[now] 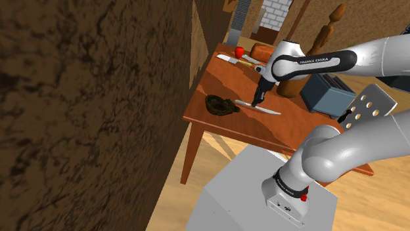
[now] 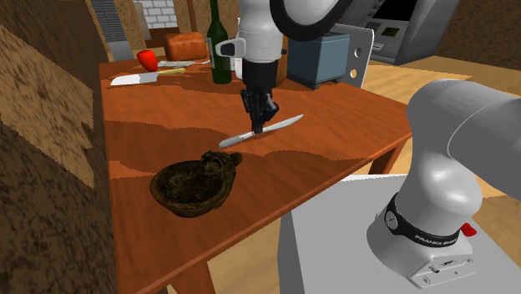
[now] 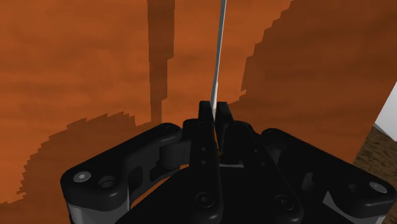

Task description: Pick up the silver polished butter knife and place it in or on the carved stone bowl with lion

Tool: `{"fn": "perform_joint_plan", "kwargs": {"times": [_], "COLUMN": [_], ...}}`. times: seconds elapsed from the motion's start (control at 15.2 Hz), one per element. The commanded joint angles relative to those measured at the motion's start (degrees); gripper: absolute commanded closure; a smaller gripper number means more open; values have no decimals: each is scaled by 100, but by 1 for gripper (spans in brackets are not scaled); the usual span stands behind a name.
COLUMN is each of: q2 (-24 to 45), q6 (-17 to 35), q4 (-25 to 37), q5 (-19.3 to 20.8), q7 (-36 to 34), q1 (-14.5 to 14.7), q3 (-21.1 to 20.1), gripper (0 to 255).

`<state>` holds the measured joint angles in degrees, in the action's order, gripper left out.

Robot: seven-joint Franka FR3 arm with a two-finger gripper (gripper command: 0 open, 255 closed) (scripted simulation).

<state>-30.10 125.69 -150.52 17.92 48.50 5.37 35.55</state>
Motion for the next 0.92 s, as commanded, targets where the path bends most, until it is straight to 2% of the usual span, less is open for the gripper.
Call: {"fn": "perform_joint_plan", "kwargs": {"times": [0.0,0.86], "q2": [-116,-518], "q6": [-217,-1343], "q4": [97,823], "q5": [-14,-152], "q7": [-34,-79], "q1": [-11,-17], "q3": [-84,-427], "gripper": [255,255]}}
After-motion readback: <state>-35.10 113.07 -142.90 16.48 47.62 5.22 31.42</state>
